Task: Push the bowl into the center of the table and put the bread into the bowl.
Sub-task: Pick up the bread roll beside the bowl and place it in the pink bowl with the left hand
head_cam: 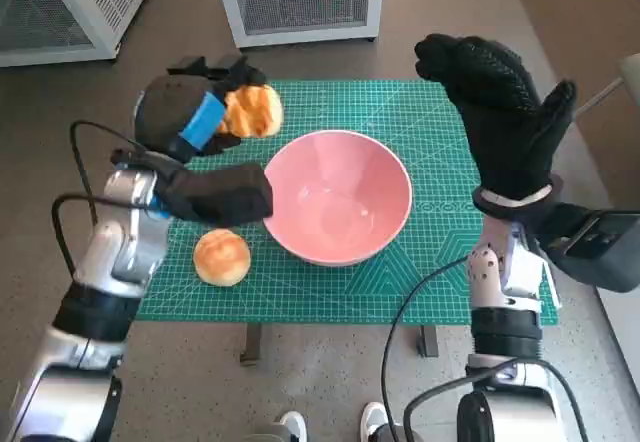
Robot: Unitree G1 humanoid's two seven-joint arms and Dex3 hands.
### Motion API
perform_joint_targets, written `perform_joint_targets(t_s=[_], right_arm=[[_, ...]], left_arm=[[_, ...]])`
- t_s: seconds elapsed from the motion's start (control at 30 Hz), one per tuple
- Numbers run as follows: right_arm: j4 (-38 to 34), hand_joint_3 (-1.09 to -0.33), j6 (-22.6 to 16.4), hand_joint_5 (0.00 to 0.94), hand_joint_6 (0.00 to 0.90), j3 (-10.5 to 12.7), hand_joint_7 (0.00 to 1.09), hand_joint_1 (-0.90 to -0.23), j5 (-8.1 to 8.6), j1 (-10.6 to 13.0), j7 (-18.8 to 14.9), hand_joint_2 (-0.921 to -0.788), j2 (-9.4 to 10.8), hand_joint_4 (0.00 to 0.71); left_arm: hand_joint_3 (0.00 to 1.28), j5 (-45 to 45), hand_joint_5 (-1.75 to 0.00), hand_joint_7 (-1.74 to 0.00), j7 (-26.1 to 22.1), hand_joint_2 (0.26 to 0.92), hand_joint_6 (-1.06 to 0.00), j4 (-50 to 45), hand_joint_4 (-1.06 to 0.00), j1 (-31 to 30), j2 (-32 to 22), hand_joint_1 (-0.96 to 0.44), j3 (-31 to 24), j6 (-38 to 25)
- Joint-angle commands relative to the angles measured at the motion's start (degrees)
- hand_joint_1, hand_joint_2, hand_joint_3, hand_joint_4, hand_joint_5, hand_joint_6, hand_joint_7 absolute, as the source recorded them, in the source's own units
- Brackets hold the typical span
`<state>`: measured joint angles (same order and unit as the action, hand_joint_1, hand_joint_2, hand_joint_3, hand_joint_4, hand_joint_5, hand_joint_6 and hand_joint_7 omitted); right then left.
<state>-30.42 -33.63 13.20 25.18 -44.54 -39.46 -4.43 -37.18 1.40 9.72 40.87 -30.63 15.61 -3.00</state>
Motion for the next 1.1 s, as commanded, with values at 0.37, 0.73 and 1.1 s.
perform_joint_targets(t_s=[0.37, 0.73, 1.1], right_arm=[[-0.2, -0.625, 1.3, 0.005, 0.000, -0.4, 0.63, -0.604, 1.83, 2.0, -1.5, -0.921, -0.3, 0.257], [0.1, -0.623, 1.3, 0.004, 0.001, -0.4, 0.64, -0.608, 2.04, 2.4, -1.7, -0.921, -0.5, 0.258], [0.7, -0.593, 1.6, 0.004, 0.003, -0.3, 0.63, -0.614, 2.25, 3.0, -1.5, -0.921, -0.2, 0.260]], left_arm=[[0.03, 1.7, -1.13, -1.08, -6.8, 0.914, -0.68, -6.3, -0.75, -4.7, 3.7, 0.00, 2.1, 7.0], [0.03, 10.3, -0.06, -0.17, -23.9, 0.878, -0.22, -6.4, -0.13, -4.9, 5.3, -0.18, 1.9, 1.0], [0.01, 10.0, 0.00, -0.08, -23.4, 0.877, -0.17, -8.0, -0.06, -6.4, 4.6, -0.31, 0.3, 3.4]])
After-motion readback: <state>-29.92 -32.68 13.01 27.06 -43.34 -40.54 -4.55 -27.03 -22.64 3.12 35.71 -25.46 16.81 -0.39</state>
